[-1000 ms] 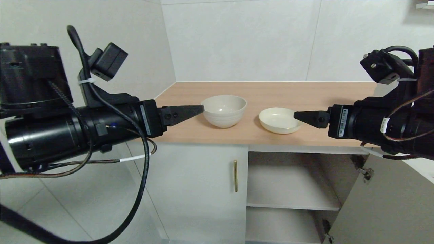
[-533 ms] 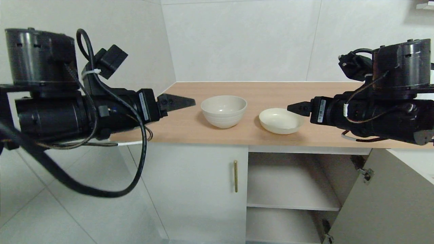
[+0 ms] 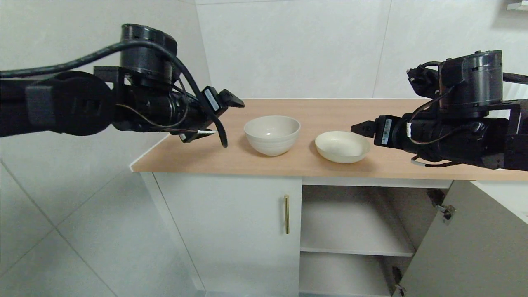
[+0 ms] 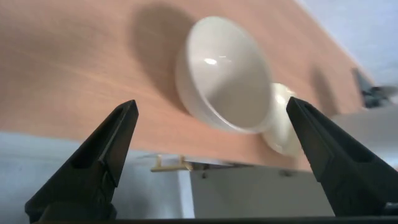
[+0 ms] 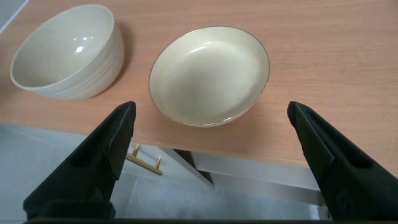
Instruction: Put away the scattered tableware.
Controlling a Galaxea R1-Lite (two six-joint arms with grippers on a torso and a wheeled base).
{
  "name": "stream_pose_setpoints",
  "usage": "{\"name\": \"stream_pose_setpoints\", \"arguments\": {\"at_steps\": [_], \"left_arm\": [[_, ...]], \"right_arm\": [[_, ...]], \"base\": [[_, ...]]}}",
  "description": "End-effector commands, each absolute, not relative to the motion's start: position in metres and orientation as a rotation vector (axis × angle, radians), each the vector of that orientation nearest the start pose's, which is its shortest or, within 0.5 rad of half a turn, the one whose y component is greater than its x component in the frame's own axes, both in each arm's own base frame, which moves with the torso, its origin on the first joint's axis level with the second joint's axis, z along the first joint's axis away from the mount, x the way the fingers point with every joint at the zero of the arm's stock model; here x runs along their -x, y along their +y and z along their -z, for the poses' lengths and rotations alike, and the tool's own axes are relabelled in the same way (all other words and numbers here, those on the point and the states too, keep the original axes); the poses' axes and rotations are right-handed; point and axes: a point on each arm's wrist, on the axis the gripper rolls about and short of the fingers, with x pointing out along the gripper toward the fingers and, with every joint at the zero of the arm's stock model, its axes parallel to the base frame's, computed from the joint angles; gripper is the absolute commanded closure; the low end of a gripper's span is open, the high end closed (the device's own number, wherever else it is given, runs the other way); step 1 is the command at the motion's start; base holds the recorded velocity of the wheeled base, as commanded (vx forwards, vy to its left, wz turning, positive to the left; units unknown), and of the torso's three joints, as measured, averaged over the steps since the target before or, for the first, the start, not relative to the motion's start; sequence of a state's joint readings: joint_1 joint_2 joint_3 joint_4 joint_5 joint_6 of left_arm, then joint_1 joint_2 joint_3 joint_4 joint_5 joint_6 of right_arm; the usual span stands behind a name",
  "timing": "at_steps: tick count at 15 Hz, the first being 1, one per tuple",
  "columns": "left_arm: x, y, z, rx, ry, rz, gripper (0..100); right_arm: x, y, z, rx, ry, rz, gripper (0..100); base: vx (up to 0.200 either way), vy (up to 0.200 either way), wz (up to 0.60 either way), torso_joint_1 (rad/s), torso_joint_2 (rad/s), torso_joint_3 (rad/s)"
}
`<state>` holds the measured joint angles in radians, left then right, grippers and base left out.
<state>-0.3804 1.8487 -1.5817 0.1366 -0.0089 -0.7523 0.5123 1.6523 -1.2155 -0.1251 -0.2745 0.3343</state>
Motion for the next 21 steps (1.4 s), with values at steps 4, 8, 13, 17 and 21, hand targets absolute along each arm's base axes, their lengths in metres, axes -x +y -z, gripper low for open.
{"name": "stream_pose_setpoints", "arguments": {"at_steps": [4,8,13,17,21], "left_arm": [[-0.383,-0.156,-0.224,0.635,0.615,0.178,0],[-0.392,-0.160,-0.216,0.641,0.597,0.190,0],[-0.392,-0.163,-0.215,0.638,0.598,0.200,100],[-0.391,-0.164,-0.216,0.639,0.596,0.202,100],[-0.382,-0.160,-0.226,0.642,0.582,0.208,100]], "right_arm": [[-0.271,0.145,-0.266,-0.216,0.313,-0.187,0],[-0.270,0.145,-0.266,-0.217,0.313,-0.187,0],[-0.269,0.144,-0.268,-0.220,0.307,-0.188,0],[-0.268,0.144,-0.269,-0.220,0.303,-0.189,0],[-0.269,0.144,-0.268,-0.217,0.307,-0.188,0]], "base": [[0.000,0.000,0.00,0.000,0.00,0.000],[0.000,0.000,0.00,0.000,0.00,0.000],[0.000,0.000,0.00,0.000,0.00,0.000],[0.000,0.000,0.00,0.000,0.00,0.000],[0.000,0.000,0.00,0.000,0.00,0.000]]}}
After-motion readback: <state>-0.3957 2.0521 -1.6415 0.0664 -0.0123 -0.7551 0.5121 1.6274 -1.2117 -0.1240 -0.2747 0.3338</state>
